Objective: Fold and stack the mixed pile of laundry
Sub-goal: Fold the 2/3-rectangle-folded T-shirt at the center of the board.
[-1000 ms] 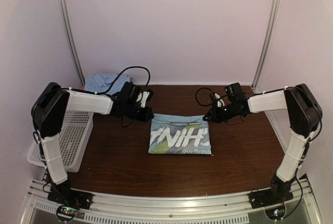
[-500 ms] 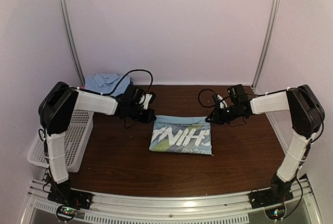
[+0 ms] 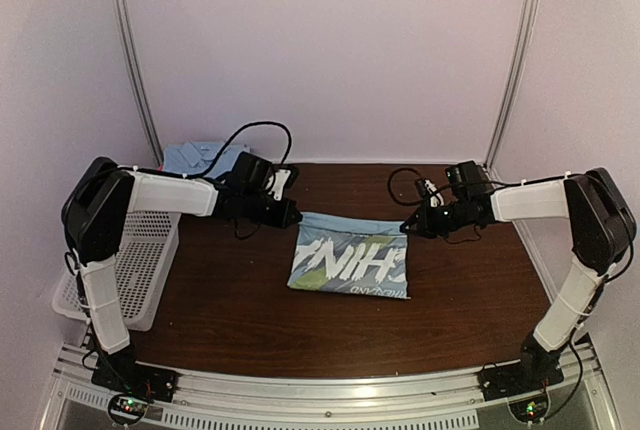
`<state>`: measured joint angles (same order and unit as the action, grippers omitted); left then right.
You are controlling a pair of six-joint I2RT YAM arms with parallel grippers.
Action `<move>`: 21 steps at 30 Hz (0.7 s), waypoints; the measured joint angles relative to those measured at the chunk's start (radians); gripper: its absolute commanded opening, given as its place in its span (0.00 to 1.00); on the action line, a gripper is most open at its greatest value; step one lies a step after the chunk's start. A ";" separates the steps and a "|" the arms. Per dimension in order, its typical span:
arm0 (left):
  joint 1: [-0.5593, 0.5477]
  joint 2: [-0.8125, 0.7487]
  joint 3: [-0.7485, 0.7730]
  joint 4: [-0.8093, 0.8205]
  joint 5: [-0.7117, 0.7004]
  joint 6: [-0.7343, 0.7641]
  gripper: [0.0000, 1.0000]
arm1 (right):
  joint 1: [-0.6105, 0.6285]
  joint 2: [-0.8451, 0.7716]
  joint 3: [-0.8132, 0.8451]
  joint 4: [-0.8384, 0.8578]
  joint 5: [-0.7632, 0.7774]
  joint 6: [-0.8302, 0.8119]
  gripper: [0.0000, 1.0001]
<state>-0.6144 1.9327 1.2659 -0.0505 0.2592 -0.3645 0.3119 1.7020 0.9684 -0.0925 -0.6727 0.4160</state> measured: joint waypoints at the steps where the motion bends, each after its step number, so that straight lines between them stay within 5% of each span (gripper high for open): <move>1: 0.000 0.016 0.006 0.002 0.002 0.000 0.00 | -0.004 0.007 0.000 0.002 0.000 0.000 0.00; 14: 0.000 0.172 0.106 0.003 0.006 -0.001 0.05 | -0.041 0.190 0.028 0.067 0.003 0.000 0.02; 21: 0.013 0.200 0.145 -0.009 -0.001 -0.003 0.49 | -0.075 0.199 0.042 0.079 0.010 0.005 0.52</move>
<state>-0.6018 2.1330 1.4113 -0.0593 0.2581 -0.3672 0.2367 1.9007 1.0100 -0.0135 -0.6628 0.4206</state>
